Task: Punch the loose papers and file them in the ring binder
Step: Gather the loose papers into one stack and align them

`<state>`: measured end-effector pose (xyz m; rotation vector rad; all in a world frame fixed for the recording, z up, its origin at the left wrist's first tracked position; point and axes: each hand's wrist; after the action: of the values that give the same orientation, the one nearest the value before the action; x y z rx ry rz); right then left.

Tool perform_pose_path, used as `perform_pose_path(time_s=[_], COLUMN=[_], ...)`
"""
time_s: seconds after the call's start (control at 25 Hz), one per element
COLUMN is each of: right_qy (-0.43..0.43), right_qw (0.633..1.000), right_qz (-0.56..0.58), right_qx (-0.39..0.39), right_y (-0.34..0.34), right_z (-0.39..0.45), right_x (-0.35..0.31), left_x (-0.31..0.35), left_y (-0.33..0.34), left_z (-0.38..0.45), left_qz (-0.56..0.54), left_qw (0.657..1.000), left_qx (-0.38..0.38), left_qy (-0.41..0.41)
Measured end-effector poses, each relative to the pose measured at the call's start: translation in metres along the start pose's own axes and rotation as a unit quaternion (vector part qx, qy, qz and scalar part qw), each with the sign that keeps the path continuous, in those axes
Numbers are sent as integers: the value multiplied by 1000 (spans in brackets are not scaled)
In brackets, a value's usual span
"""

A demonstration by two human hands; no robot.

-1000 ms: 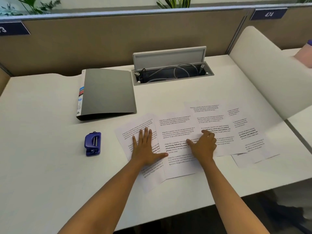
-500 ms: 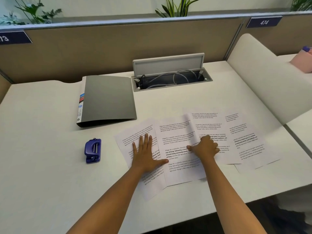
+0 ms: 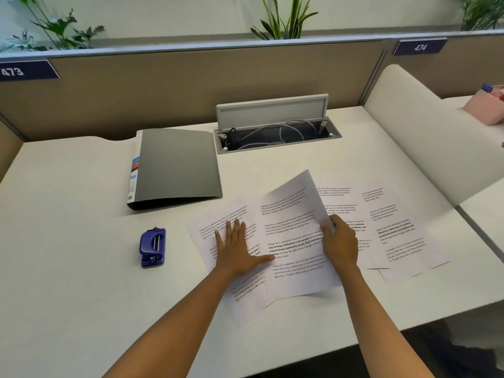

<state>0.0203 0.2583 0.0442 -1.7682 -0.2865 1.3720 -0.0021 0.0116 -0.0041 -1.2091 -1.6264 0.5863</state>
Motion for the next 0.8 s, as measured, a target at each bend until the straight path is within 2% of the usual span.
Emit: perform_pose_path(time_s=[0.08, 0.16, 0.24, 0.36, 0.44, 0.52, 0.68, 0.8], right_qy=[-16, -18, -13, -25, -35, -42, -69, -81], right_qw=[998, 992, 983, 974, 968, 963, 957, 977], right_qz=[53, 124, 182, 211, 226, 235, 213, 115], right_qx=[15, 10, -24, -78, -107, -121, -185, -159], right_y=[-1, 5, 15, 34, 48, 61, 79, 88], right_z=[-1, -2, -6, -15, -24, -32, -43, -41], right_x=[-4, -10, -17, -29, -35, -41, -56, -54], left_x=[4, 8, 5, -18, -36, -48, -66, -82], left_y=[-14, -33, -51, -68, -70, -69, -71, -79], left_z=[-2, -6, -9, -15, -28, -39, -53, -62], left_qz=[-84, -201, -337, -495, -531, -542, -594, -576], left_qw=[996, 974, 926, 846, 827, 820, 786, 794], left_qx=[25, 73, 102, 51, 27, 41, 65, 104], left_qy=[-30, -78, -139, -191, -185, -178, -160, -163])
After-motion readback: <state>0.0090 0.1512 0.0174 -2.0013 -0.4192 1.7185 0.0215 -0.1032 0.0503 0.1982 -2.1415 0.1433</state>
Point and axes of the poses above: each hand's wrist, its own z-axis towards the middle knuckle, its own y-axis out of the palm, x = y × z, and after that the axes turned 2 degrees about -y, right-handed
